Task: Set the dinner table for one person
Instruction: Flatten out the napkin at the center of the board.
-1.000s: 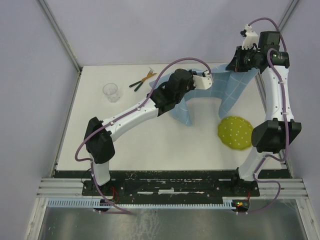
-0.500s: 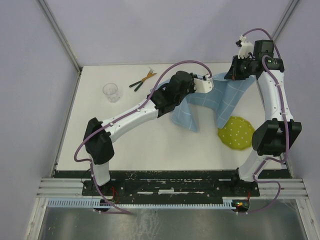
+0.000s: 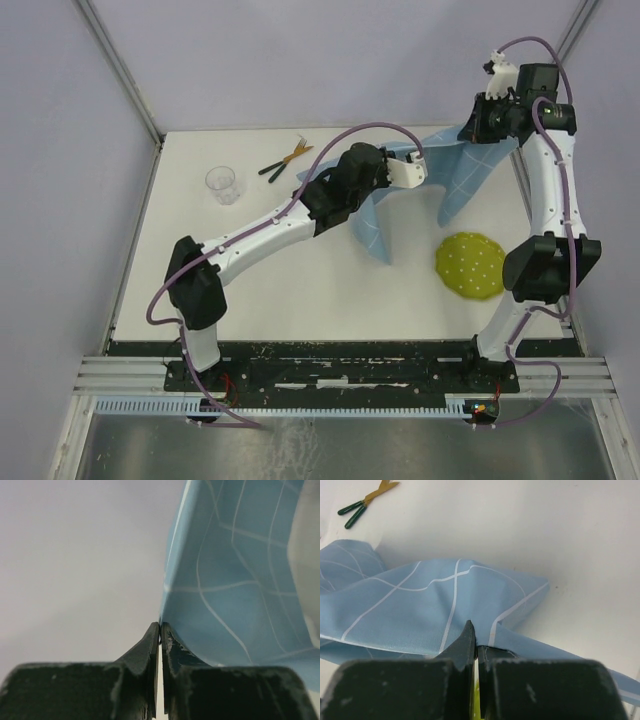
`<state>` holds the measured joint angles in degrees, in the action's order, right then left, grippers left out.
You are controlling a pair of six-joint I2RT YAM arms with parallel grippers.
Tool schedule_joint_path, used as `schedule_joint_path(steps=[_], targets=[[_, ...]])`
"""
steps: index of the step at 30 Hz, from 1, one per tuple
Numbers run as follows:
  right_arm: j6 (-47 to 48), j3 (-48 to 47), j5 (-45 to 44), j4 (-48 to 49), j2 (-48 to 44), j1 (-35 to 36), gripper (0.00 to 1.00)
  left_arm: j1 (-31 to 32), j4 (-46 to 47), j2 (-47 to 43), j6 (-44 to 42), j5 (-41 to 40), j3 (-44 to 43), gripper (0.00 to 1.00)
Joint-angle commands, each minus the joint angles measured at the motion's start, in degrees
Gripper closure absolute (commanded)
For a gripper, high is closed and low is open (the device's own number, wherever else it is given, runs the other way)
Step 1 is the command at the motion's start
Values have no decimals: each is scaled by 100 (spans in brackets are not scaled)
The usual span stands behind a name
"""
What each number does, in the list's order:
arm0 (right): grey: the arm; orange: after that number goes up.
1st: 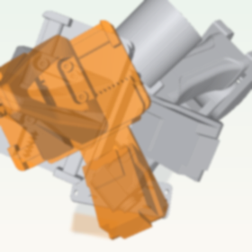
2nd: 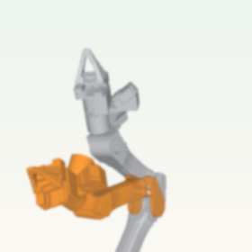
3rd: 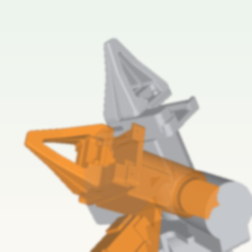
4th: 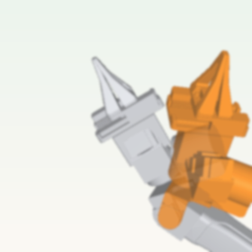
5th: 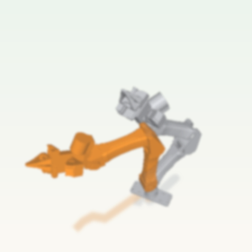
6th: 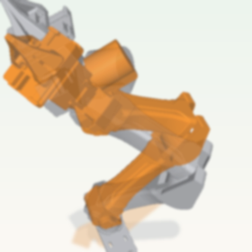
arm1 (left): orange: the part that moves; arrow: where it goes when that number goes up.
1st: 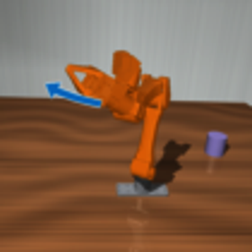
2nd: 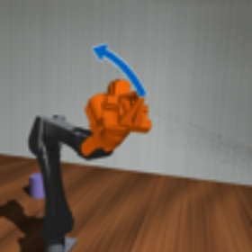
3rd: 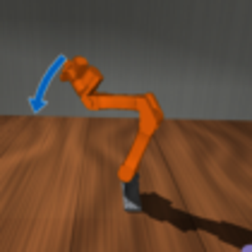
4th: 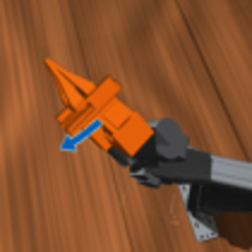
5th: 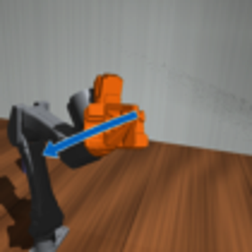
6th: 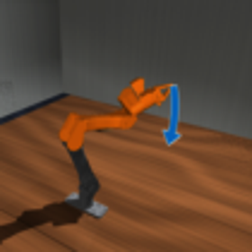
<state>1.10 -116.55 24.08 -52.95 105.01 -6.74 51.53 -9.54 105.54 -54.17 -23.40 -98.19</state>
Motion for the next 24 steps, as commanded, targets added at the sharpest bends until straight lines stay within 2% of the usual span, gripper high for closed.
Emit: schedule_joint_path(steps=[1, 7, 12, 18, 24], targets=[[292, -784, -1703, 413, 277, -836, 98, -354, -216, -800, -313, -1596, -61, 90], [142, -1134, -1652, 561, 366, -871, 98, -355, -486, -900, -161, -1694, -36, 90], [-99, -1756, -1064, 247, 648, -851, 98, -348, -505, -896, -142, -1741, -43, 90], [95, -1186, -993, 464, 286, -706, 98, -341, -518, -818, 5, -1787, -124, 90], [178, -1515, -1025, 508, 163, -606, 98, -343, -397, -714, 231, -1906, -141, 90]])
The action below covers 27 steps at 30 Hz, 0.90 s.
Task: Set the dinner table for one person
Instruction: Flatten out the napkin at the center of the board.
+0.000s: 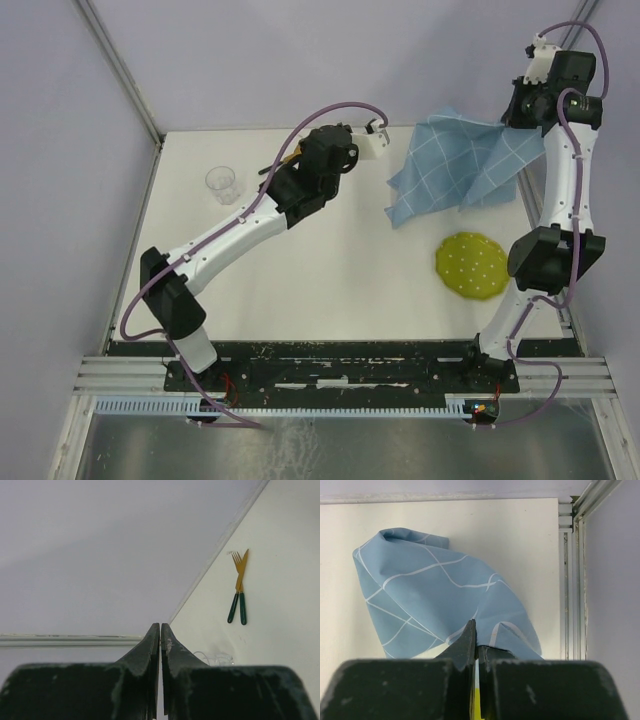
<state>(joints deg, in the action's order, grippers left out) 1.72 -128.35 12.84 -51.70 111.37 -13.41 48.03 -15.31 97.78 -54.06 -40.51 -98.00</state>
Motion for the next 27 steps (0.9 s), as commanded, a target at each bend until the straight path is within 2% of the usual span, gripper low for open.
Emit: schedule_joint_path(steps=[1, 9, 14, 17, 21, 27], targets=[[78, -454, 167, 420, -506, 66, 98, 5, 261, 66, 227, -252, -154, 90], [-250, -291, 2063, 583, -1266, 403, 98, -161, 707, 165, 169, -834, -293, 90], [-144, -27, 3559, 63, -1781, 757, 98, -215, 622, 115, 214, -941, -366, 89], [316, 0, 4208, -735, -2028, 1015, 98, -224, 533, 95, 297, -971, -367, 89], [1098, 61, 4635, -1658, -2312, 1155, 98, -223, 390, 136, 411, -1011, -395, 89], [1665, 155, 4420, -2133, -2896, 1160, 98, -221, 318, 273, 467, -1024, -485, 89]])
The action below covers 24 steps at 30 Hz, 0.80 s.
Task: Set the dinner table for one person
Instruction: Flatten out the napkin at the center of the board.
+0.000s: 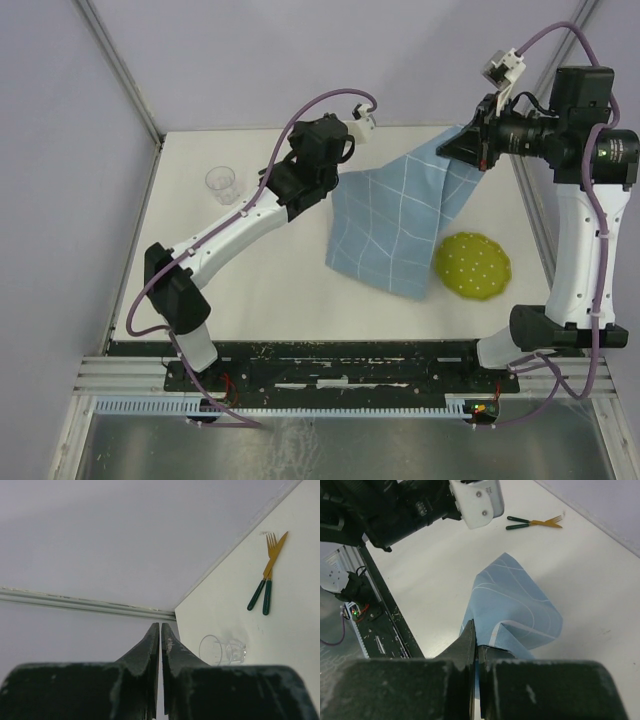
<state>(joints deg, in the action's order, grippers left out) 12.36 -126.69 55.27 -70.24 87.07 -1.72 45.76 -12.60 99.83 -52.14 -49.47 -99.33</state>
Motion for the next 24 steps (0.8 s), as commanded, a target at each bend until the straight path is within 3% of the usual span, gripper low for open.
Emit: schedule_joint_path(steps=[1, 13, 24], targets=[[609, 2, 85, -243, -572, -5, 98, 9, 10, 106, 312, -137, -403, 89], [-908, 428, -2383, 1740, -882, -296, 98, 26, -120, 244, 415, -115, -519, 89], [-934, -129, -5272, 2350, -269, -347, 98, 33, -133, 136, 362, -62, -444, 89]])
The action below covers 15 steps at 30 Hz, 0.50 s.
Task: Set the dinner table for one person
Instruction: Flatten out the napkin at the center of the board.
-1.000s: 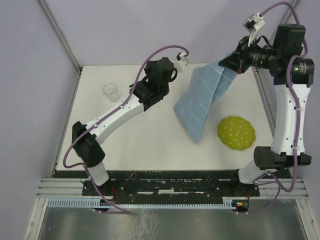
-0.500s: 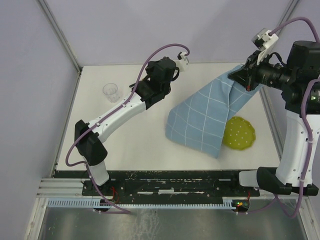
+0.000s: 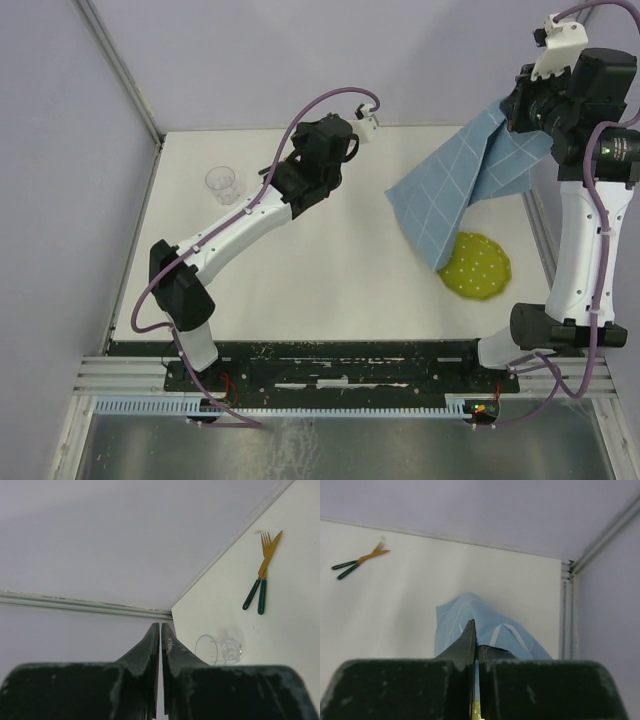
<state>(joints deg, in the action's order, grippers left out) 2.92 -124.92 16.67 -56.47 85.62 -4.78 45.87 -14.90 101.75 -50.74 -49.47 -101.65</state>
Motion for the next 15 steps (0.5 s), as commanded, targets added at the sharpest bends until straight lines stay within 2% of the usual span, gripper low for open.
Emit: schedule_joint_path(steps=[1, 9, 12, 15], targets=[[80, -297, -1634, 1013, -118, -45, 98, 19, 93, -64, 227, -67, -207, 89], [341, -490, -3238, 1143, 140, -310, 98, 30, 35, -130, 268, -106, -153, 89], [340, -571, -3240, 1080, 279, -462, 98, 36, 39, -101, 246, -98, -194, 89], [244, -314, -2658, 1209, 192, -474, 98, 49, 39, -87, 243, -98, -231, 89]])
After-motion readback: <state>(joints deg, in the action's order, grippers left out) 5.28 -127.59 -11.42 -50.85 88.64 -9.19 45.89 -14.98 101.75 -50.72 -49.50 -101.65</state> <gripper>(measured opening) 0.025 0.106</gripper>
